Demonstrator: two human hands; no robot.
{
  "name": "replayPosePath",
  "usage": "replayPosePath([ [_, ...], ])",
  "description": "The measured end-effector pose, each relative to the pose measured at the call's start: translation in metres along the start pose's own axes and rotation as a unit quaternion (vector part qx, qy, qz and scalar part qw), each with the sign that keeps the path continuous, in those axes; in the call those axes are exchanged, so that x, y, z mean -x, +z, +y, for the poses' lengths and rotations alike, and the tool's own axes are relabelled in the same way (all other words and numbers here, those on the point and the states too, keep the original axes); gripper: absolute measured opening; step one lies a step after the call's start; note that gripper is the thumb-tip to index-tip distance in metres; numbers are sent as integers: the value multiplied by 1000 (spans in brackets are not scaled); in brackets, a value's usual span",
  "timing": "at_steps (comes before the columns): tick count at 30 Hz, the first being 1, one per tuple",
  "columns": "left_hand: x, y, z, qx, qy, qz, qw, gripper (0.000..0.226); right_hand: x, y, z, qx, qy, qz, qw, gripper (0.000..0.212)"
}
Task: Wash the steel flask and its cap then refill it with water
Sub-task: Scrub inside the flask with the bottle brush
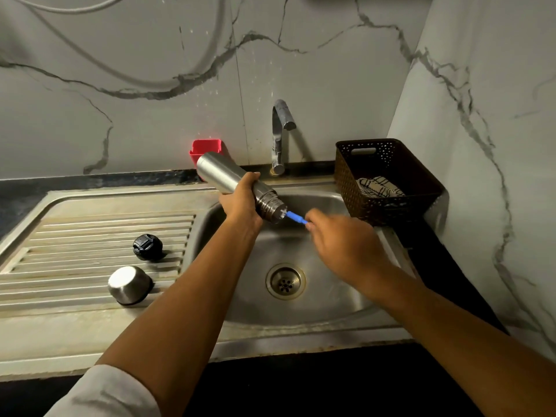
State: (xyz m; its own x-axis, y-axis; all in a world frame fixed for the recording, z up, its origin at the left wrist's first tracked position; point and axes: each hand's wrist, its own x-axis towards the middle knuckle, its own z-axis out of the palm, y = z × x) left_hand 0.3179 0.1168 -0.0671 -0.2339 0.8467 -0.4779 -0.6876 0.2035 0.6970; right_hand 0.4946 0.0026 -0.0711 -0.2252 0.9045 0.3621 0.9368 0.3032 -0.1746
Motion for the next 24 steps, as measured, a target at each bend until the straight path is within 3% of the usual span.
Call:
replayPosePath([
  [2, -3, 1, -5, 16, 13, 14, 1000, 78, 6, 5, -3, 118, -32, 44, 992, 2],
  [4, -4, 0, -9, 19, 12, 10, 1000, 77, 8, 10, -5, 115, -13, 20, 993, 3],
  [6, -10, -4, -13, 17, 6, 1, 1000, 78, 5, 12, -6, -4, 35, -33, 999, 17],
  [7, -12, -5, -14, 19, 4, -6, 1000, 80, 2, 13, -5, -126, 77, -72, 986, 22],
  [8, -12, -6, -13, 28, 0, -19, 999, 84, -2, 13, -4, -277, 138, -117, 944, 25],
  [9, -14, -6, -14, 36, -4, -34, 999, 88, -4, 14, -4, -411, 212, -159, 872, 27],
  [11, -20, -7, -17, 34, -4, -55, 998, 96, -5, 13, -7, -578, 327, -234, 710, 28],
  [12, -24, -6, -18, 30, 1, -58, 998, 97, -6, 14, -8, -617, 354, -252, 656, 27],
  [13, -27, -6, -19, 24, 6, -57, 998, 98, -6, 16, -8, -629, 360, -260, 638, 27],
  [14, -29, -7, -20, 21, 10, -58, 998, 97, -6, 20, -7, -614, 350, -252, 661, 26],
  [15, -31, -8, -22, 24, 14, -59, 998, 96, -6, 25, -5, -567, 315, -228, 726, 25],
  [16, -32, -8, -22, 30, 19, -56, 998, 93, -5, 29, -2, -487, 258, -191, 813, 23],
  [17, -32, -8, -22, 37, 25, -50, 998, 88, -4, 31, 0, -370, 185, -143, 899, 20],
  [18, -32, -8, -23, 43, 29, -44, 998, 82, -3, 35, 3, -229, 111, -99, 962, 19],
  [19, -33, -9, -25, 46, 34, -36, 998, 78, -1, 39, 4, -87, 58, -66, 992, 17],
  [21, -36, -9, -29, 44, 33, -27, 998, 73, 2, 43, 2, 112, 26, -1, 993, 13],
  [24, -39, -10, -36, 33, 22, -29, 999, 72, 6, 47, -3, 134, 38, 9, 990, 15],
])
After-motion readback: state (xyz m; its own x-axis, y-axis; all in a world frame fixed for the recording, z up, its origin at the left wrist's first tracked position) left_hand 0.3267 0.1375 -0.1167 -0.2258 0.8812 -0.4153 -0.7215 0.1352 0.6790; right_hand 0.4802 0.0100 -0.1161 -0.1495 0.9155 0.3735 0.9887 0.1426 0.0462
